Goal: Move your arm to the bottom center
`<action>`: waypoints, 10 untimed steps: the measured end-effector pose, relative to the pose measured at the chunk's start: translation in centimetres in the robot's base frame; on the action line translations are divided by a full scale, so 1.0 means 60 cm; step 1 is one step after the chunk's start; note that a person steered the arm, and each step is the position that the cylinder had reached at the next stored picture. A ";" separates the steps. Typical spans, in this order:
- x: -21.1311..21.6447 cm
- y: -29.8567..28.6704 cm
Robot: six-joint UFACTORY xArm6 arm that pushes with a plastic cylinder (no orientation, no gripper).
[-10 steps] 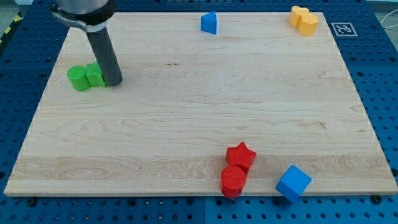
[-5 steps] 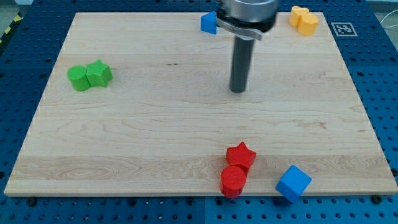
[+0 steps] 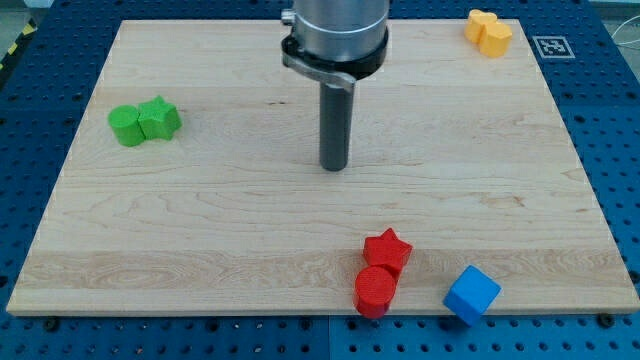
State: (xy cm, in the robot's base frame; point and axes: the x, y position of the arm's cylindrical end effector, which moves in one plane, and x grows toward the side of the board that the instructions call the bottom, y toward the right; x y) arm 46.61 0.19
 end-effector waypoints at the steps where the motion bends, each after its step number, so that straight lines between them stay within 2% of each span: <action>1: 0.048 -0.038; 5: 0.069 -0.069; 8: 0.252 -0.092; 10: 0.255 -0.052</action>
